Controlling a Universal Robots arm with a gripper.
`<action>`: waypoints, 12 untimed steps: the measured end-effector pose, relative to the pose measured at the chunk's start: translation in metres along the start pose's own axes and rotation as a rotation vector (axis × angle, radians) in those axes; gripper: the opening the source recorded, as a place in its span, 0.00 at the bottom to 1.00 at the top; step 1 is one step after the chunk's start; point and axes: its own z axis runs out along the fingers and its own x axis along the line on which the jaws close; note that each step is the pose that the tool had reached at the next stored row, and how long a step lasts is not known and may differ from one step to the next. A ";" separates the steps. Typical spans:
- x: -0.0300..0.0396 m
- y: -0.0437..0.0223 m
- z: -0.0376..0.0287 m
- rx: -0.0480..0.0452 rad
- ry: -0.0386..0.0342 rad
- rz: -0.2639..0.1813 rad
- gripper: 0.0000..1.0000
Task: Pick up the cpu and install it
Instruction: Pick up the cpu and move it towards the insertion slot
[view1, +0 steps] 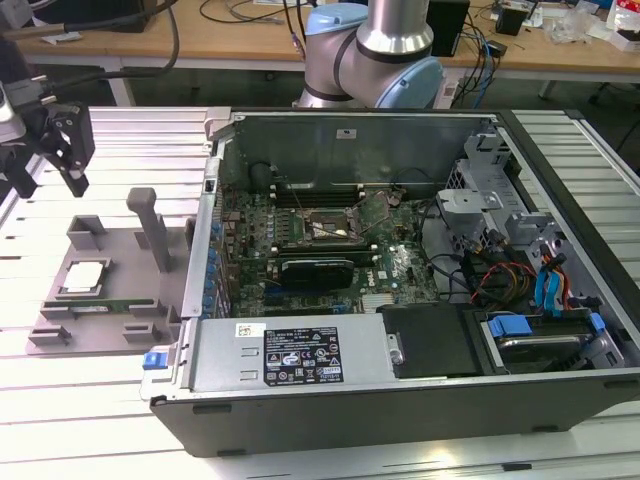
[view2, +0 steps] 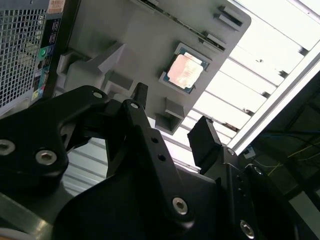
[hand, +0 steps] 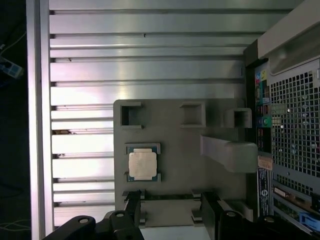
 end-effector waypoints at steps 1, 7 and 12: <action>0.0000 0.0000 0.0005 0.0000 0.0000 0.000 0.60; 0.0002 0.0000 0.0057 0.0000 -0.0001 0.000 0.60; 0.0003 -0.0001 0.0083 0.0000 0.0000 0.000 0.60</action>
